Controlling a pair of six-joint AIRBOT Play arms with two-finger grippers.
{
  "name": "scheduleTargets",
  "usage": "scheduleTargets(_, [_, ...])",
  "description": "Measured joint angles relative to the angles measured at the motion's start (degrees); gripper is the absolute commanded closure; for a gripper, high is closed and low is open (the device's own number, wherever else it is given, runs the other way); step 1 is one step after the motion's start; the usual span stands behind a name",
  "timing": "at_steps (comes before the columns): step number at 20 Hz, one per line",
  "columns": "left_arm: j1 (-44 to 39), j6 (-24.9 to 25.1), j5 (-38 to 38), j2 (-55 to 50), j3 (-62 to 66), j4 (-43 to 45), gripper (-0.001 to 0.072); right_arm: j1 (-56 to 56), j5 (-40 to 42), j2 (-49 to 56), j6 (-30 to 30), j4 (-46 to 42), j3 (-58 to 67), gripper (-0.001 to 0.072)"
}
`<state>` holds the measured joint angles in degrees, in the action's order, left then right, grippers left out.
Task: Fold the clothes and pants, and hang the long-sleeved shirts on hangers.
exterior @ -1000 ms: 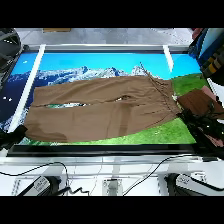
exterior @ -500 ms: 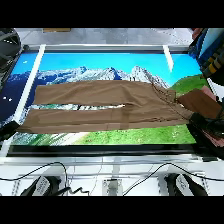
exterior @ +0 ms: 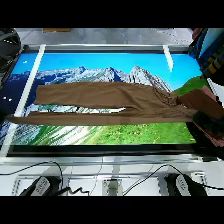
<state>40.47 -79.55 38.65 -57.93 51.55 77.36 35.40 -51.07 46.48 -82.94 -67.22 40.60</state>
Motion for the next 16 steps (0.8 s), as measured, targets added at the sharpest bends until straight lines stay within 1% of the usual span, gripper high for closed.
scheduleTargets(1, [-1.7, -0.5, 0.5, -2.3, 3.0, 0.3, 0.0695, -1.5, 2.9, 0.4, -1.0, 0.4, 0.4, 0.0684])
scheduleTargets(3, [-6.0, -3.6, 1.3, -8.0, 9.6, 1.9, 0.0695, -5.0, 8.3, 2.7, -3.7, 0.6, 1.7, 0.0684])
scheduleTargets(5, [-10.9, -8.9, 2.6, -14.0, 15.8, 6.3, 0.0694, -8.3, 12.8, 7.1, -7.0, 0.5, 4.4, 0.0684])
scheduleTargets(6, [-13.4, -12.7, 3.5, -17.2, 19.2, 9.7, 0.0695, -9.8, 14.6, 10.2, -8.7, 0.4, 6.5, 0.0684])
scheduleTargets(7, [-15.7, -16.5, 4.4, -20.3, 22.5, 12.7, 0.0695, -10.8, 15.8, 13.3, -10.3, 0.4, 8.9, 0.0684])
scheduleTargets(10, [-20.2, -25.1, 6.1, -28.0, 30.7, 17.9, 0.0695, -12.6, 17.7, 23.8, -15.3, 0.7, 17.5, 0.0684])
scheduleTargets(13, [-22.3, -31.3, 6.9, -34.3, 36.9, 20.2, 0.0694, -13.8, 18.4, 33.0, -19.0, 1.1, 25.8, 0.0684])
scheduleTargets(16, [-23.2, -36.2, 7.0, -39.2, 41.4, 21.2, 0.0694, -15.2, 20.2, 40.4, -22.0, 1.4, 32.6, 0.0684])
